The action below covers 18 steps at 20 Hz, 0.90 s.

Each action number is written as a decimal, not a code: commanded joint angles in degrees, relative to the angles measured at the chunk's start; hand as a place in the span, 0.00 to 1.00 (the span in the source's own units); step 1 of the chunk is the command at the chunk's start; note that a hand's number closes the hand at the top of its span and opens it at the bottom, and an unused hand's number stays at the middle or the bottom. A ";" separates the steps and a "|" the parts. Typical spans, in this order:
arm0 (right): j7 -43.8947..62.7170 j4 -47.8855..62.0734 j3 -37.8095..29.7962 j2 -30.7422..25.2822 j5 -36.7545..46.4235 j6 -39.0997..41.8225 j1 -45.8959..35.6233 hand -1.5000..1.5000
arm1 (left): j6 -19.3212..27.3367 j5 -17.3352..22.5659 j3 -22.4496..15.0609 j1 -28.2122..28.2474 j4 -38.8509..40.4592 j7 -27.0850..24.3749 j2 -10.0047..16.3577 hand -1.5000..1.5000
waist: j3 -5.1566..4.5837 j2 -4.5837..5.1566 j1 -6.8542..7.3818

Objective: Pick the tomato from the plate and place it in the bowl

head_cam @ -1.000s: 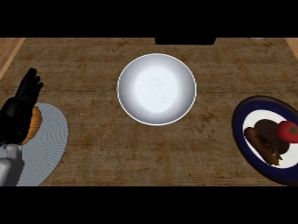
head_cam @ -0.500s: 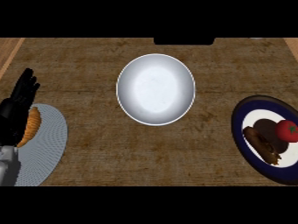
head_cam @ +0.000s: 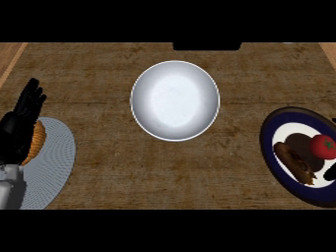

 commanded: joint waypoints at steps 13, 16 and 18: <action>-9.67 21.37 -5.32 7.57 8.71 -1.56 -11.42 1.00 | -2.84 -2.64 2.70 -1.40 1.30 -0.38 -2.06 0.50 | 0.03 0.21 0.52; -15.60 23.00 -5.01 8.07 10.22 -5.10 -10.13 1.00 | -1.72 -3.87 2.49 -2.08 1.20 -0.20 -2.51 0.50 | 0.05 0.21 0.45; -17.34 26.95 -6.24 5.64 10.80 -2.88 -13.52 1.00 | -2.17 -3.66 2.78 -3.11 3.11 -0.16 -2.97 0.50 | 0.03 0.22 0.42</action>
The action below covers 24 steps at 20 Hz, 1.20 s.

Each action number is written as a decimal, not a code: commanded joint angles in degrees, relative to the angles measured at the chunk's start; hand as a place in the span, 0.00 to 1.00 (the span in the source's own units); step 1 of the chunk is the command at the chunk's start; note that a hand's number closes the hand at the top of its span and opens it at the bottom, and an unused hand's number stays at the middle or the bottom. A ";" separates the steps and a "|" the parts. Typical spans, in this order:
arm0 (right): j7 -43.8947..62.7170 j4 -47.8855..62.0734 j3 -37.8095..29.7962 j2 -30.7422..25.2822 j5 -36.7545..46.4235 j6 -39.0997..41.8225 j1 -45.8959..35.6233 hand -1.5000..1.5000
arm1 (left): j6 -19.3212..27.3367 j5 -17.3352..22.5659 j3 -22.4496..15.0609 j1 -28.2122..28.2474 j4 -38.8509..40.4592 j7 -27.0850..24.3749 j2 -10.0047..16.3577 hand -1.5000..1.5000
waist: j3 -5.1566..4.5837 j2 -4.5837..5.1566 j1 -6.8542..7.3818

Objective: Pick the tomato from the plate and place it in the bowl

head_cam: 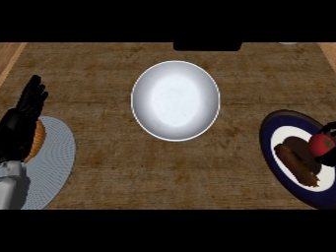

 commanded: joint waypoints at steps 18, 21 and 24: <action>29.06 -1.65 14.17 34.19 13.49 -17.73 -25.19 1.00 | -3.93 -0.89 -3.88 -4.72 1.25 -0.37 -1.66 0.50 | 0.20 0.55 10.18; 39.32 -2.04 19.01 34.45 15.32 -18.08 -32.41 1.00 | -3.28 -1.49 -4.66 -6.36 1.88 0.29 -2.53 0.50 | 0.13 0.28 10.75; 49.36 -3.49 23.33 34.57 18.04 -20.38 -39.13 1.00 | -2.78 -1.86 -5.22 -6.76 3.67 0.23 -3.61 0.50 | 0.06 0.16 9.84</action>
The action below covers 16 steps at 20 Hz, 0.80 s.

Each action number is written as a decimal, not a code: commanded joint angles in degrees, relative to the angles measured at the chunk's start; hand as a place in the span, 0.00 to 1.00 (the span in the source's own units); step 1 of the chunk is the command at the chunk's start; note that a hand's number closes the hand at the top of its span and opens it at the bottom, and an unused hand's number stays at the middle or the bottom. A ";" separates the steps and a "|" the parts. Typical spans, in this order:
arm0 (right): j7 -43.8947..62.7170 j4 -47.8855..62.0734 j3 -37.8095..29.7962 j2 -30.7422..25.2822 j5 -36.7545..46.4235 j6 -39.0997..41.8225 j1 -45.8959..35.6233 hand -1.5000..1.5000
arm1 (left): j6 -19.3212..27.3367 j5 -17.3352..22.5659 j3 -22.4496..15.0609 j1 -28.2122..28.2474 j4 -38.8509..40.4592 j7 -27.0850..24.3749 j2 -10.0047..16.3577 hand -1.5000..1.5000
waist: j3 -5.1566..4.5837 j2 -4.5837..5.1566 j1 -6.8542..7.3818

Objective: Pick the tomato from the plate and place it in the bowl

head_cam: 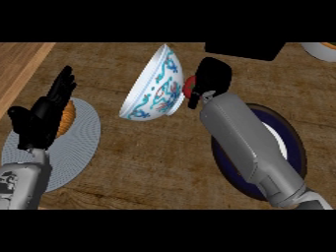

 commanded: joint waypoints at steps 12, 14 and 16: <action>34.22 -3.43 10.81 1.76 8.48 -4.10 -25.00 1.00 | 1.43 -1.40 0.33 0.30 1.64 -0.40 -0.20 0.50 | 0.21 -0.29 -3.19; 34.29 -4.50 11.44 1.76 8.03 -4.81 -25.19 1.00 | 2.63 -1.13 1.10 -0.88 2.19 0.47 -0.86 0.50 | 0.26 -0.41 -4.24; 34.32 -3.11 11.32 1.76 8.15 -6.97 -23.71 1.00 | 1.83 -0.76 1.36 1.35 1.61 -1.02 -0.38 0.50 | 0.26 -0.11 -4.41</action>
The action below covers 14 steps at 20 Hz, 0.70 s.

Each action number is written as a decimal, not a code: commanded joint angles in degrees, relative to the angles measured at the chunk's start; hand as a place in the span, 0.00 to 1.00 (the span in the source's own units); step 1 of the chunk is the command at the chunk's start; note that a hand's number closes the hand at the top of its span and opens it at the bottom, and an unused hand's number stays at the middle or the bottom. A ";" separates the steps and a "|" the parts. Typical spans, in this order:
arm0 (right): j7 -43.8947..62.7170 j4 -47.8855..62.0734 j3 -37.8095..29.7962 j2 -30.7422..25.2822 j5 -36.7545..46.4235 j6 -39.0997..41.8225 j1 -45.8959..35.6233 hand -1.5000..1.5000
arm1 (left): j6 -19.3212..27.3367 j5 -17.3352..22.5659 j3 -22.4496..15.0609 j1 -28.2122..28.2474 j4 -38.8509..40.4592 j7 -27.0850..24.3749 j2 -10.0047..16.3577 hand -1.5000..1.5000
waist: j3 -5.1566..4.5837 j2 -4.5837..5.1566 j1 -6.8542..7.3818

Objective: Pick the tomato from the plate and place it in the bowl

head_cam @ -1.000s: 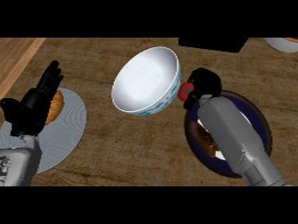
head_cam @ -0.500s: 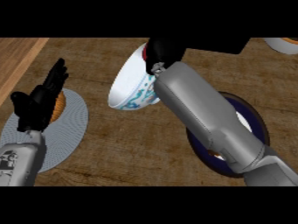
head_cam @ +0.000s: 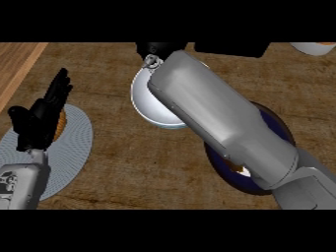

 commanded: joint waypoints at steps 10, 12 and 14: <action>8.10 2.53 -2.30 0.85 0.83 -15.20 7.35 1.00 | 0.07 1.00 3.74 2.65 -1.10 -1.09 2.38 0.50 | 0.25 0.63 -4.20; 9.47 0.56 -0.67 0.85 1.39 -16.67 9.51 1.00 | 1.20 0.04 2.33 2.40 -1.49 -0.53 0.78 0.50 | 0.27 0.38 -4.63; 5.88 3.87 -2.81 0.85 2.87 -19.19 10.46 1.00 | 0.87 0.43 2.65 2.33 -2.63 1.47 1.40 0.50 | 0.30 0.55 -4.79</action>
